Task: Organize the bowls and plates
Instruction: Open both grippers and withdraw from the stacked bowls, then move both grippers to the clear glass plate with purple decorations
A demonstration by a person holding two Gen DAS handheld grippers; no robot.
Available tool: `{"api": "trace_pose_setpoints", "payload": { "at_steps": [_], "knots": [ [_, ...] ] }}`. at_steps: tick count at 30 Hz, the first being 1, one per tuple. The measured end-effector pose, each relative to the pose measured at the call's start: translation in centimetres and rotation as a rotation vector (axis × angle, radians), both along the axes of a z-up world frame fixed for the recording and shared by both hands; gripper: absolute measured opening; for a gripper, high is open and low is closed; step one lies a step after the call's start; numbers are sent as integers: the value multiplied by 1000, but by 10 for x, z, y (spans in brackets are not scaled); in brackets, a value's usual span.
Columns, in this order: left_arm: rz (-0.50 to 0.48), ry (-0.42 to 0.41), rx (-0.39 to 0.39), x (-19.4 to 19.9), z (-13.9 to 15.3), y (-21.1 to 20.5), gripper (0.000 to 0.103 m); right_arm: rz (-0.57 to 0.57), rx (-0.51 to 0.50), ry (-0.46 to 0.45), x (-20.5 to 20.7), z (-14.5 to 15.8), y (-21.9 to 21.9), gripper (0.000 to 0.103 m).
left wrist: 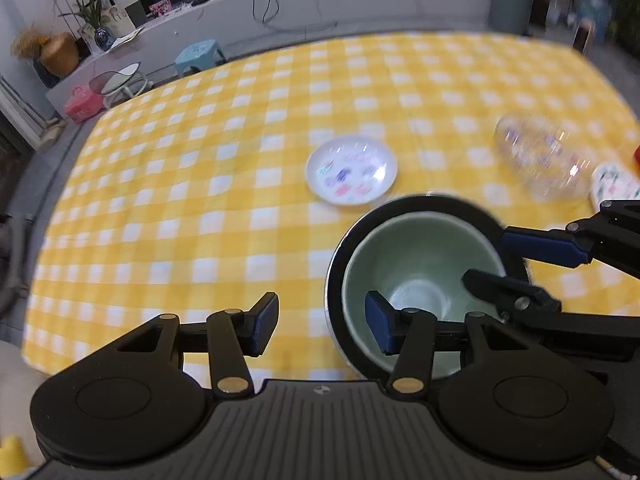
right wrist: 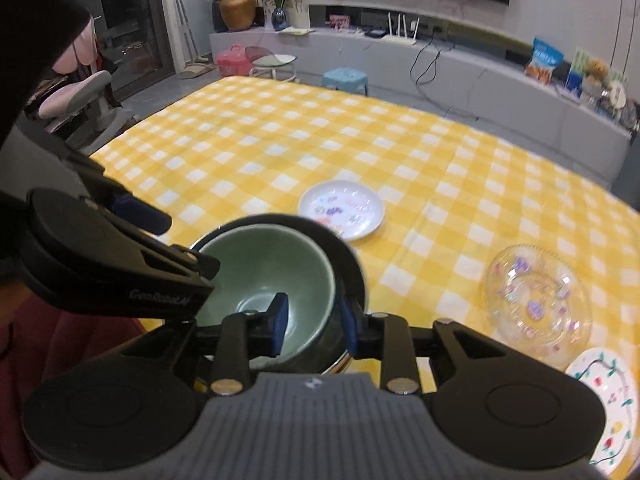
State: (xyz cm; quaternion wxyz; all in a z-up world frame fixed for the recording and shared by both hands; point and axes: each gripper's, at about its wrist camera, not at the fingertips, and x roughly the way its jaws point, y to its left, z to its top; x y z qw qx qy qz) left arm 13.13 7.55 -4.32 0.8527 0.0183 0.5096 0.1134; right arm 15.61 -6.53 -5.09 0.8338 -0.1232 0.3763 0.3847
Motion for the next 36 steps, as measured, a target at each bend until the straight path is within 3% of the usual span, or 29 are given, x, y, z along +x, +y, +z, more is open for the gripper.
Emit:
{"api": "trace_pose_setpoints", "payload": {
  "at_steps": [6,9,14,18,24,27,36],
  "knots": [
    [20,-84,-22,-7,10,1,60,-2,1,-50,-2,7,-1,46],
    [34,-131,-44,-9,19,3,67,-21,-1,-57,-1,8,-3,57],
    [48,-200,-77,-13,29,7,73,-30,-22,-102,-2,18,-9,87],
    [77,-242,-155,-14,32,6,73,-52,-23,-112,-5,23,-18,91],
    [136,-298,-277,-12,33,7,73,-213,84,-44,7,27,-53,91],
    [117,-288,-358,-9,33,8,73,-291,108,-25,17,25,-75,91],
    [116,-328,-351,4,47,6,73,-499,151,47,55,18,-142,88]
  ]
}}
